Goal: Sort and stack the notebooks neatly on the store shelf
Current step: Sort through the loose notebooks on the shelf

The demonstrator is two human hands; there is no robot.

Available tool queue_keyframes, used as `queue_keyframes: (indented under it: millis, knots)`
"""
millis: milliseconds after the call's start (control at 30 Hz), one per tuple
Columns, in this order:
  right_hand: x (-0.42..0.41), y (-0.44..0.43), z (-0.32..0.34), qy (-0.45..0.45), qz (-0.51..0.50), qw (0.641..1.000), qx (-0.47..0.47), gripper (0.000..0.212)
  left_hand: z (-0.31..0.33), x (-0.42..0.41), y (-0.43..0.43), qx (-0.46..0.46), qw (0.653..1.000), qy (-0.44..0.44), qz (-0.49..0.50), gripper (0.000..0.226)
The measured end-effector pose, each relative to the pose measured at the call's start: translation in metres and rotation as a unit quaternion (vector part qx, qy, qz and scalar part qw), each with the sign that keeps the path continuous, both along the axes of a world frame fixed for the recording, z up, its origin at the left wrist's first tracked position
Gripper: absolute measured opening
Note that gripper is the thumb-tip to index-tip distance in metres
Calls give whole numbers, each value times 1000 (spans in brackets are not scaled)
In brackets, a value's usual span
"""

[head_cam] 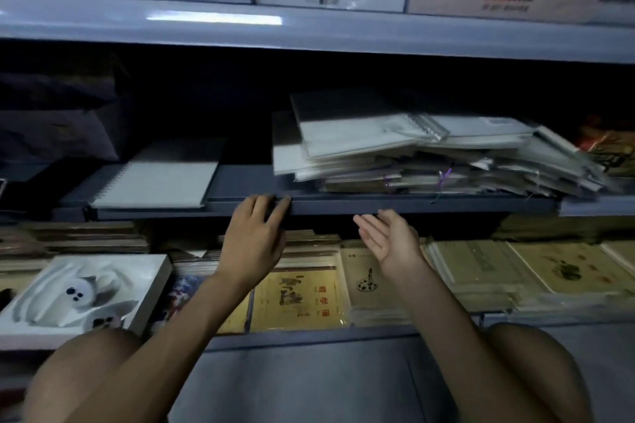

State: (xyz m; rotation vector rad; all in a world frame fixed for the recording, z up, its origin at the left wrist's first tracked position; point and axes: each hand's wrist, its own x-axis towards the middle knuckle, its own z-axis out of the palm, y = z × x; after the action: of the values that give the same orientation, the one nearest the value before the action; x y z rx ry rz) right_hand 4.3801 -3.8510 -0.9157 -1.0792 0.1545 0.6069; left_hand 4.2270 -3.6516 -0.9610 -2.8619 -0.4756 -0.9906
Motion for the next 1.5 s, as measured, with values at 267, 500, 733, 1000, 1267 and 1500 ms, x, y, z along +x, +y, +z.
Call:
queue_keyframes:
  millis: [267,500,733,1000,1267,1500]
  knots:
    - [-54,9,41,-187,54,973,-125,18,10,-23,1,-9,997,69,-19,58]
    - [-54,1,65,-625,15,723,-294,11,11,-14,-4,-21,998,63,-3,71]
    - [-20,3,39,-790,-59,543,-280,18,11,-12,-4,-10,997,65,42,71]
    - [-2,11,28,-867,-73,445,-214,33,29,-3,-11,64,990,110,58,46]
    - [8,16,31,-818,-173,479,-266,29,-2,-2,-3,55,997,-28,49,45]
    - [4,13,25,-790,-186,489,-321,28,14,16,8,-15,994,-105,5,27]
